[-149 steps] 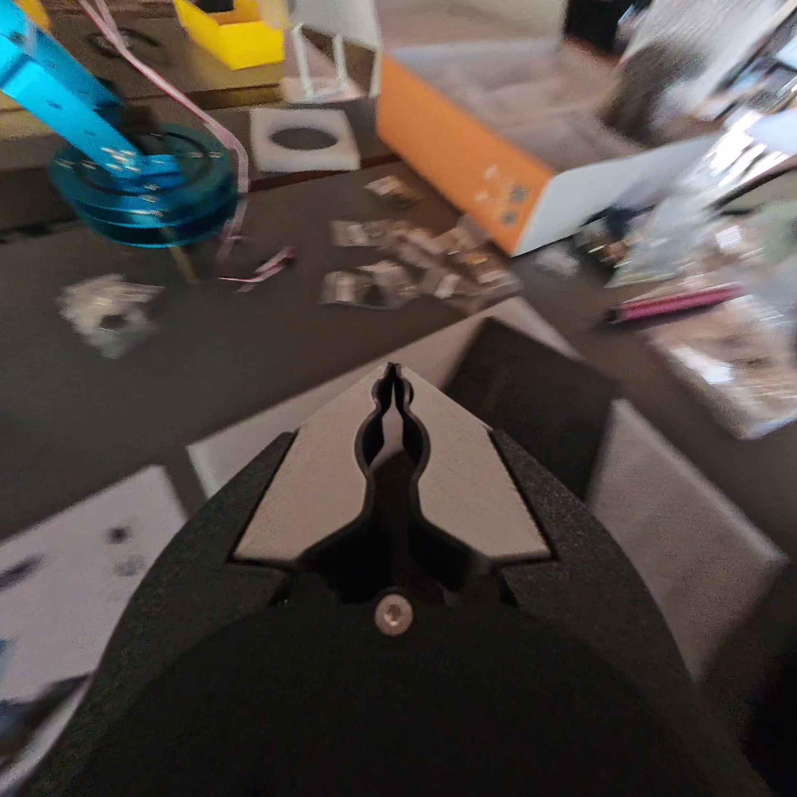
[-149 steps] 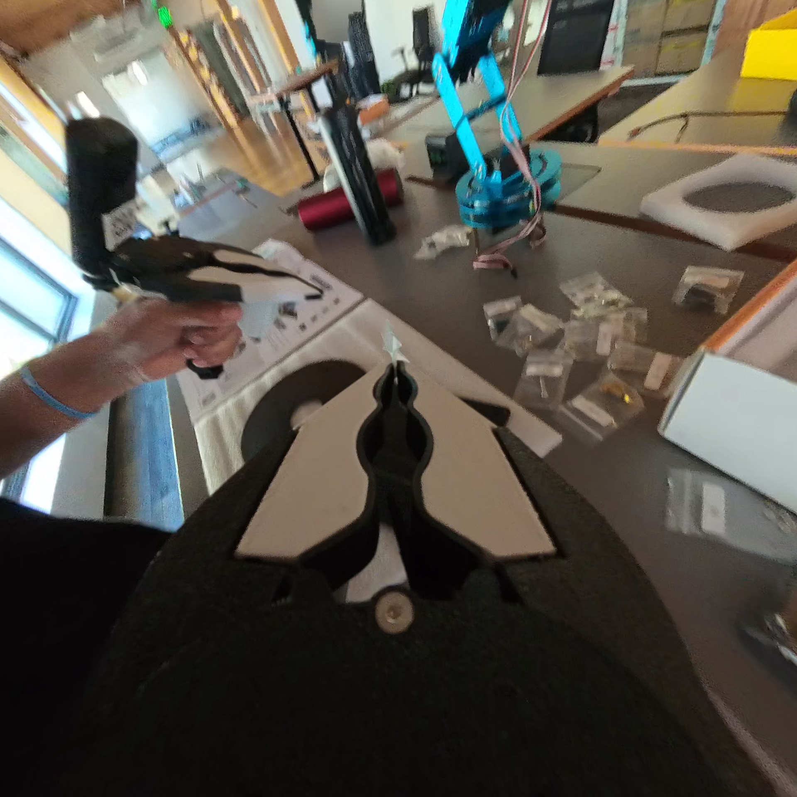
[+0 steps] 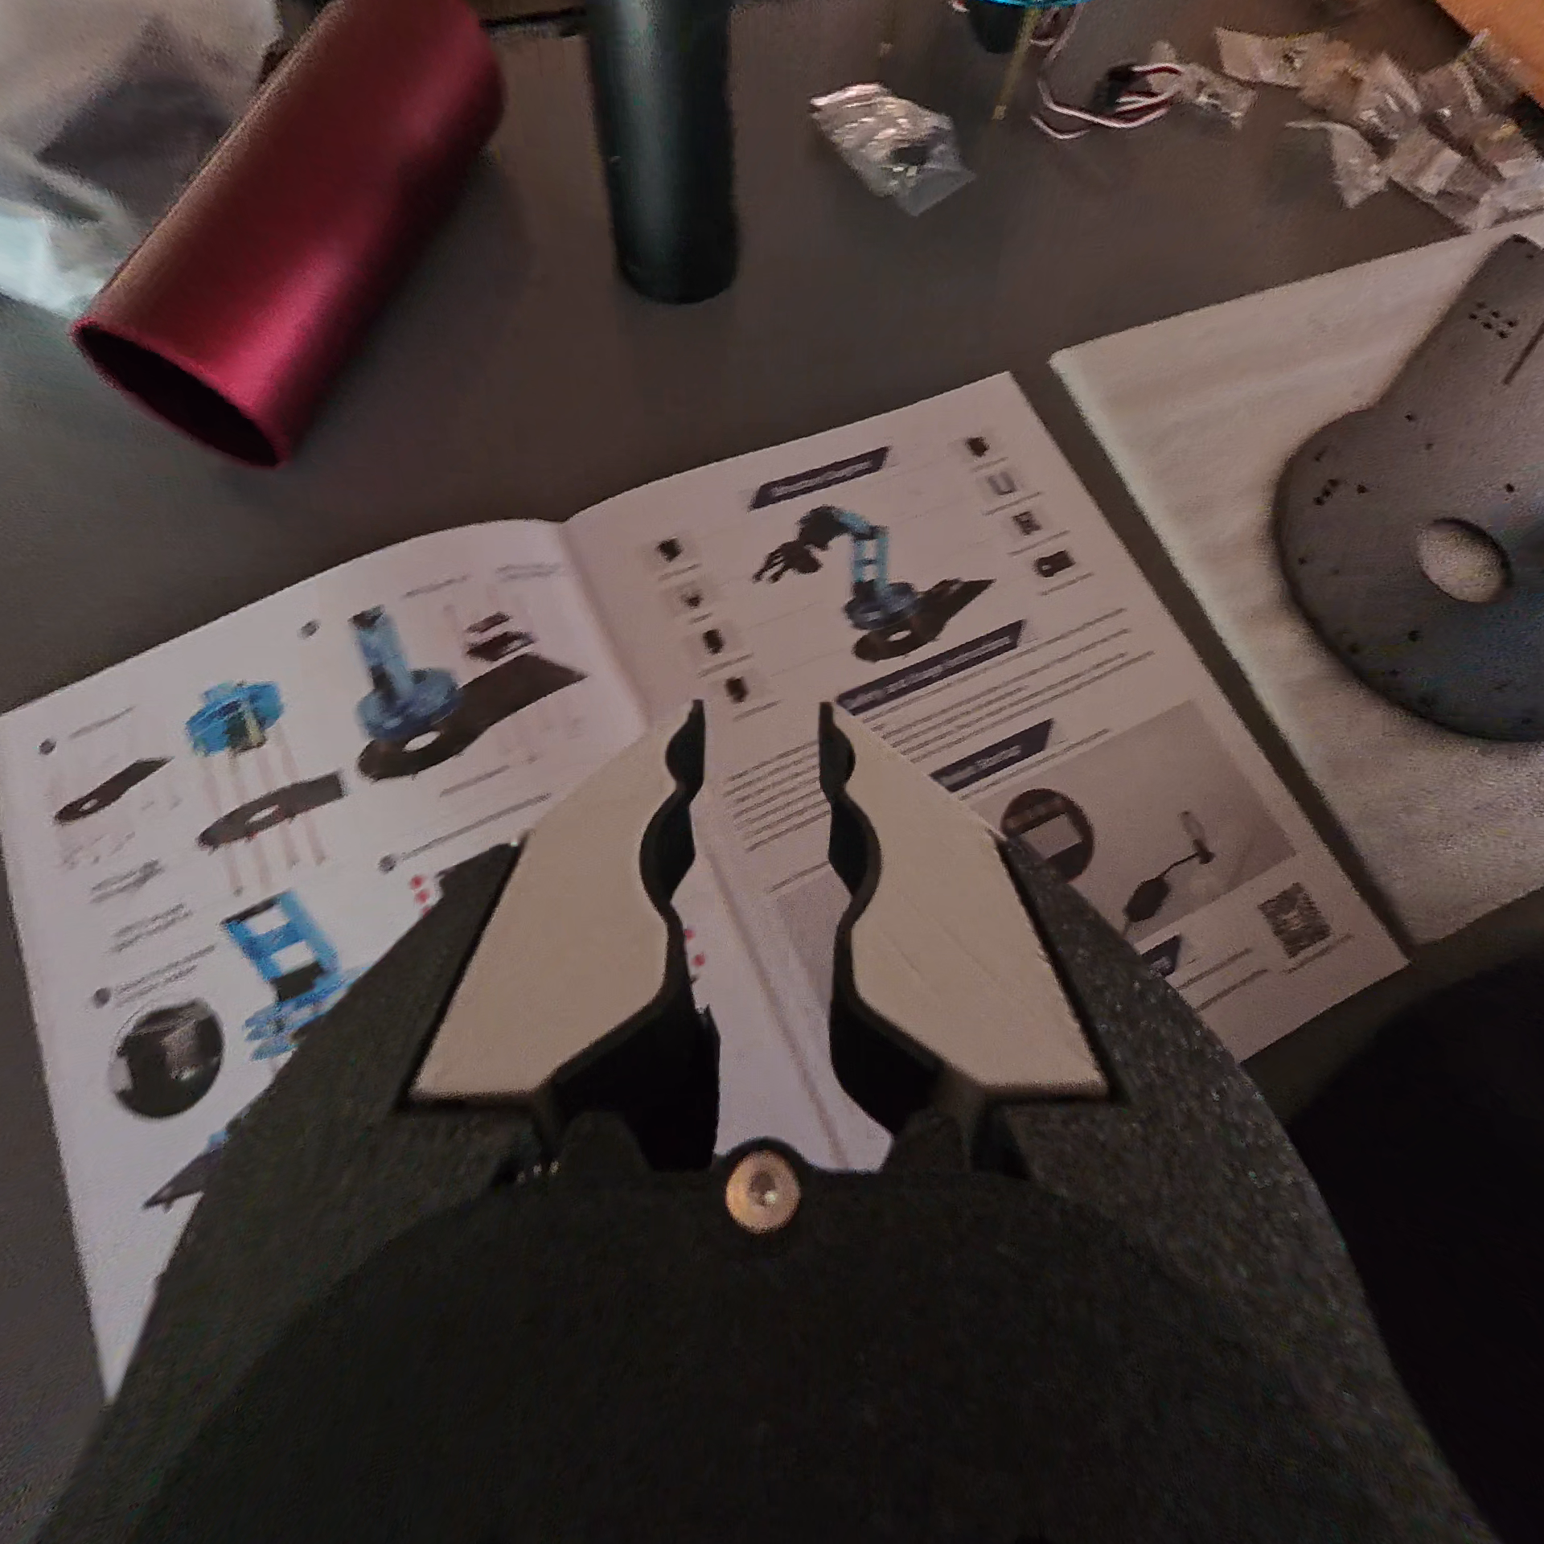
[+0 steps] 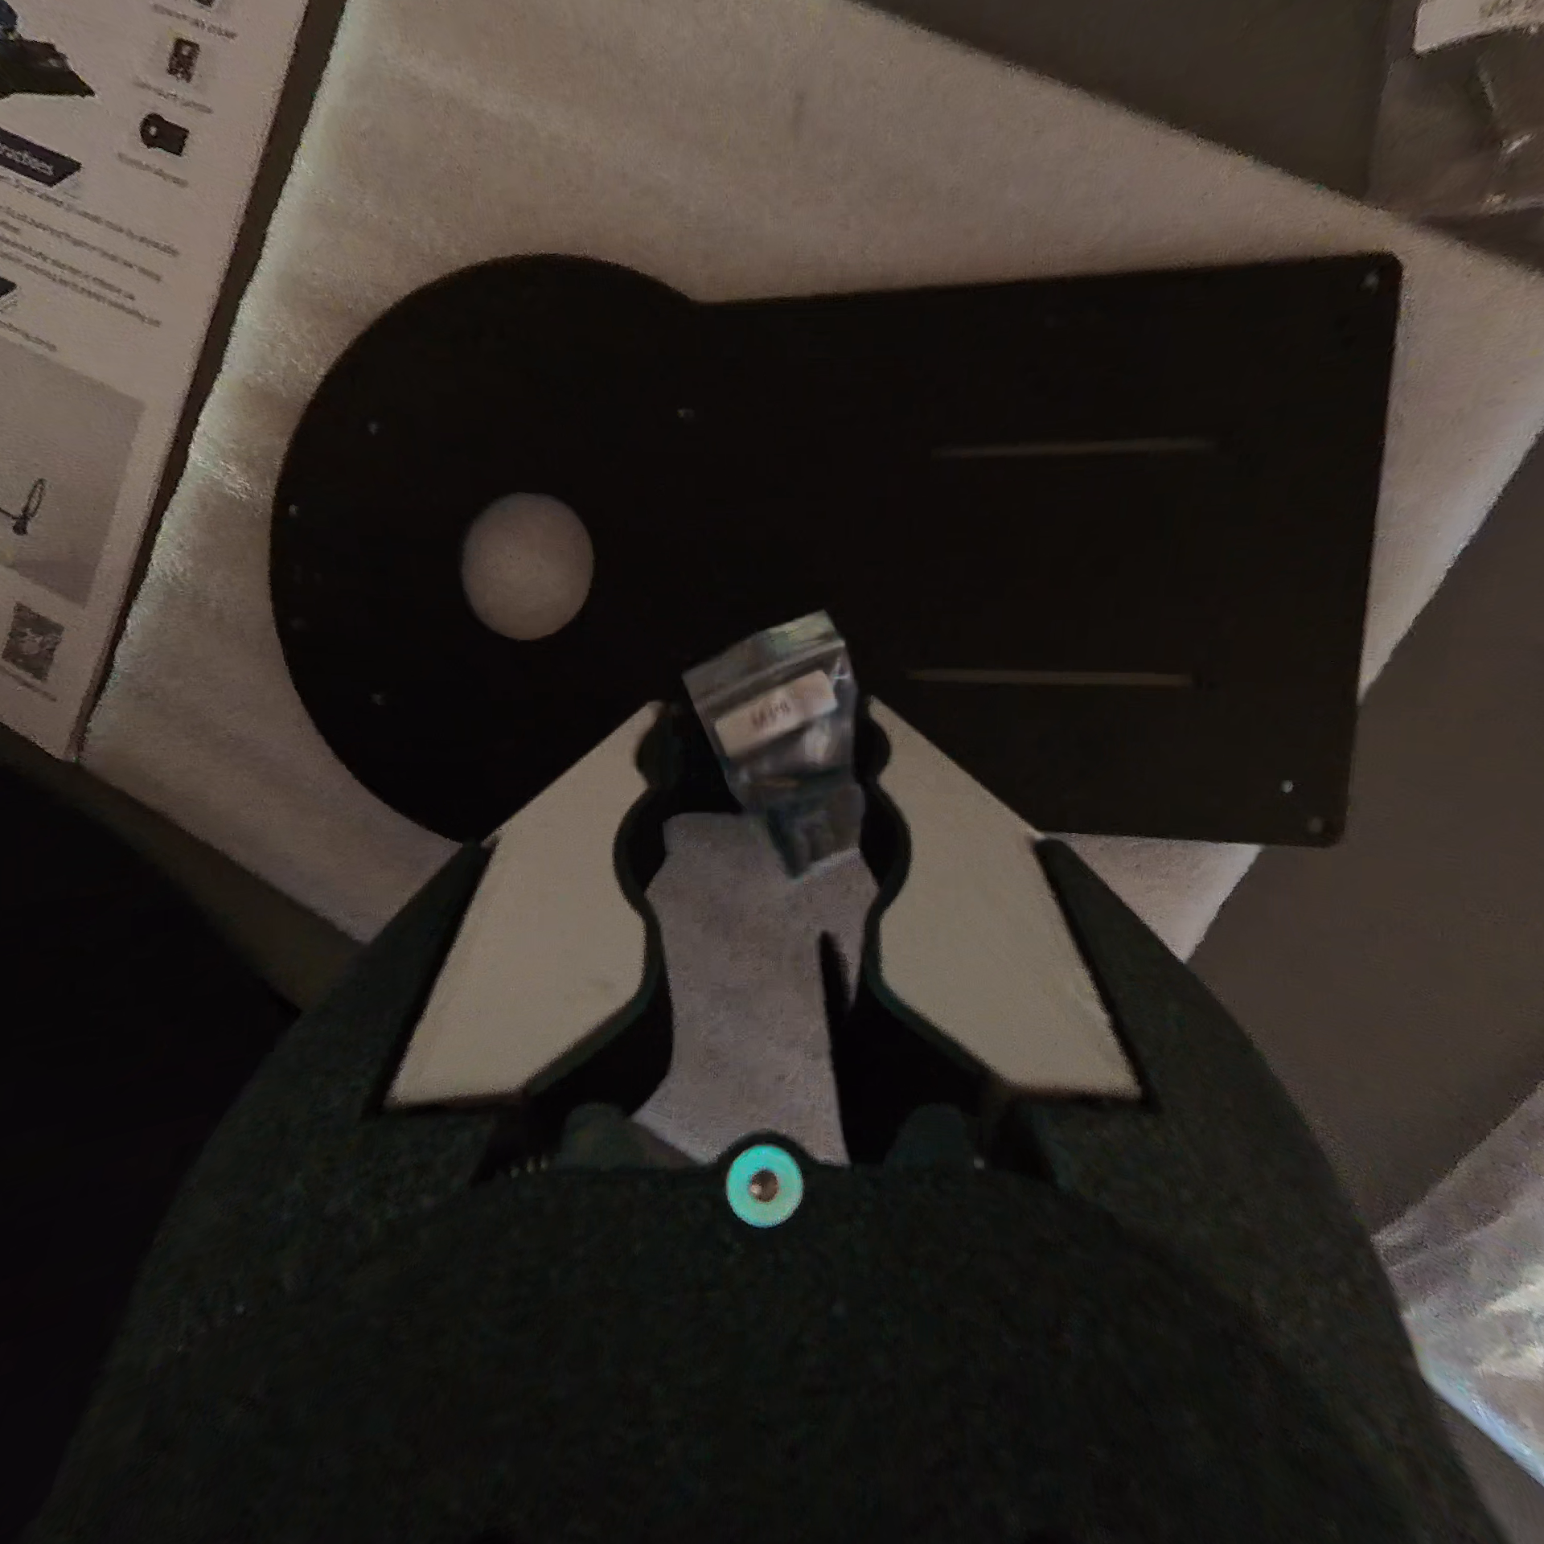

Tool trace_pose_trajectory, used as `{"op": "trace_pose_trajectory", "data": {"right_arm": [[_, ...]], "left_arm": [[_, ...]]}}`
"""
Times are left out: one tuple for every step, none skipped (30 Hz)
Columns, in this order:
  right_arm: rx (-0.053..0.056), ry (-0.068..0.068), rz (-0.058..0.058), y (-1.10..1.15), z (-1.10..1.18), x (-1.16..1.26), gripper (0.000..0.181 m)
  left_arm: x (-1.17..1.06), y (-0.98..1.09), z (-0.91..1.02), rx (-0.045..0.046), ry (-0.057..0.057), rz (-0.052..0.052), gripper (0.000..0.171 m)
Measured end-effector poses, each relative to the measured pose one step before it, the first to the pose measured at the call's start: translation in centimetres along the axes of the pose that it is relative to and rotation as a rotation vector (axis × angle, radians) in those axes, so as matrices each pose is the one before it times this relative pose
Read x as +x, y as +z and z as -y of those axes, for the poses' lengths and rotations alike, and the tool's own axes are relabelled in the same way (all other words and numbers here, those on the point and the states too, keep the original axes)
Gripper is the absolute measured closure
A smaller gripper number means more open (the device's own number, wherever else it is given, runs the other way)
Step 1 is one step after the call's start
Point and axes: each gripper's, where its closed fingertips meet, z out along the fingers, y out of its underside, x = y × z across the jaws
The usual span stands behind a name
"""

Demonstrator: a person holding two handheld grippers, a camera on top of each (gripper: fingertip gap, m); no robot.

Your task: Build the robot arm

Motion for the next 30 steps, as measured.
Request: {"op": "trace_pose_trajectory", "data": {"right_arm": [[0.0207,-0.0092,0.023,-0.287,-0.386,0.165,0.132],[0.0322,-0.0272,0.0286,-0.627,-0.323,-0.086,0.133],[0.0351,-0.0439,0.0252,-0.765,-0.368,-0.191,0.137],[0.0265,-0.0513,0.0155,-0.708,-0.515,-0.178,0.145],[0.024,-0.0508,0.0085,-0.535,-0.525,-0.157,0.155],[0.0192,-0.0418,-0.0007,-0.317,-0.49,-0.031,0.161],[0.0113,-0.0278,-0.0154,-0.162,-0.494,0.264,0.164],[0.0075,-0.0069,-0.0253,-0.013,-0.484,0.583,0.167],[0.004,0.006,-0.0032,0.122,-0.389,0.383,0.168],[0.0084,0.0127,0.0022,0.16,-0.233,0.338,0.178],[0.0197,0.0139,0.0037,0.166,-0.011,0.288,0.181],[0.0148,0.0078,0.0073,0.139,0.044,0.188,0.181],[0.0019,-0.0015,-0.0015,0.09,-0.049,0.267,0.181],[0.0062,-0.0116,-0.007,-0.009,0.064,0.278,0.181],[0.0111,-0.0134,0.0032,-0.06,0.112,0.127,0.181],[-0.0007,-0.0062,0.012,-0.025,-0.041,0.034,0.181],[-0.0076,-0.0012,0.0036,0.033,-0.165,0.177,0.181],[-0.0031,-0.0017,0.0072,0.027,-0.13,0.085,0.181],[0.0118,-0.0049,0.009,-0.037,0.098,-0.027,0.181],[0.0153,-0.0051,0.0124,-0.03,0.168,-0.127,0.181],[0.0012,-0.0018,0.0181,0.055,-0.015,-0.207,0.181],[-0.0127,-0.0014,0.0116,0.105,-0.224,-0.125,0.181],[-0.0121,-0.006,0.0012,0.117,-0.257,-0.001,0.181],[-0.0083,-0.004,-0.0005,0.111,-0.224,-0.008,0.181],[-0.0058,0.002,0.0001,0.037,-0.09,-0.024,0.181],[0.0048,0.0037,-0.0002,-0.086,0.145,-0.036,0.181],[0.0166,0.0047,-0.0017,-0.175,0.341,-0.007,0.181],[0.0177,0.0067,0.0014,-0.16,0.335,-0.01,0.181],[0.0096,0.006,0.0057,-0.082,0.189,-0.04,0.181],[0.0,0.0029,0.0072,-0.001,0.009,-0.061,0.181]], "left_arm": [[1.035,0.28,0.376,-0.00456,0.0207,0.0024,0.145],[0.998,0.222,0.349,-0.00541,0.0177,0.006,0.145],[1.023,0.202,0.374,-0.00398,0.0113,0.0058,0.145],[1.122,0.203,0.404,-0.00116,0.0034,0.0004,0.145],[1.25,0.26,0.444,0.00006,-0.0035,-0.0073,0.145],[1.336,0.33,0.406,-0.00136,-0.0072,-0.0124,0.146],[1.363,0.408,0.381,-0.00399,-0.0068,-0.0125,0.145],[1.305,0.436,0.35,-0.00511,-0.0028,-0.0082,0.146],[1.225,0.41,0.359,-0.00284,0.0014,-0.002,0.145],[1.184,0.376,0.382,0.0006,0.0038,0.0,0.145],[1.2,0.338,0.349,0.0001,0.0043,-0.0031,0.146],[1.173,0.325,0.257,-0.00427,0.004,-0.0061,0.146],[1.088,0.29,0.164,-0.00788,0.0036,-0.0054,0.145],[0.98,0.218,0.116,-0.00871,0.0034,-0.0043,0.146],[0.888,0.184,0.058,-0.00814,0.0032,-0.0051,0.145],[0.78,0.167,-0.005,-0.00852,0.0029,-0.0057,0.146],[0.648,0.175,-0.076,-0.00938,0.003,-0.0047,0.146],[0.496,0.2,-0.126,-0.00986,0.0027,-0.0023,0.146],[0.401,0.235,-0.166,-0.01247,0.0009,-0.0018,0.146],[0.33,0.237,-0.172,-0.01354,-0.002,-0.0017,0.146],[0.287,0.175,-0.074,-0.00997,-0.0049,-0.0015,0.146],[0.306,0.125,0.045,-0.00393,-0.0063,-0.003,0.146],[0.328,0.071,0.132,0.00055,-0.0052,-0.0053,0.146],[0.318,0.07,0.139,0.0005,-0.0024,-0.0044,0.146],[0.244,0.082,0.089,-0.00193,0.0017,-0.0004,0.146],[0.17,0.07,0.055,-0.00261,0.0051,0.0041,0.146],[0.127,0.048,0.04,-0.00175,0.0056,0.0063,0.146],[0.135,0.04,0.043,-0.00125,0.0039,0.0036,0.146],[0.174,0.037,0.031,-0.00107,0.0016,-0.0006,0.146],[0.188,0.039,0.019,-0.00122,0.0008,-0.0027,0.146]]}}
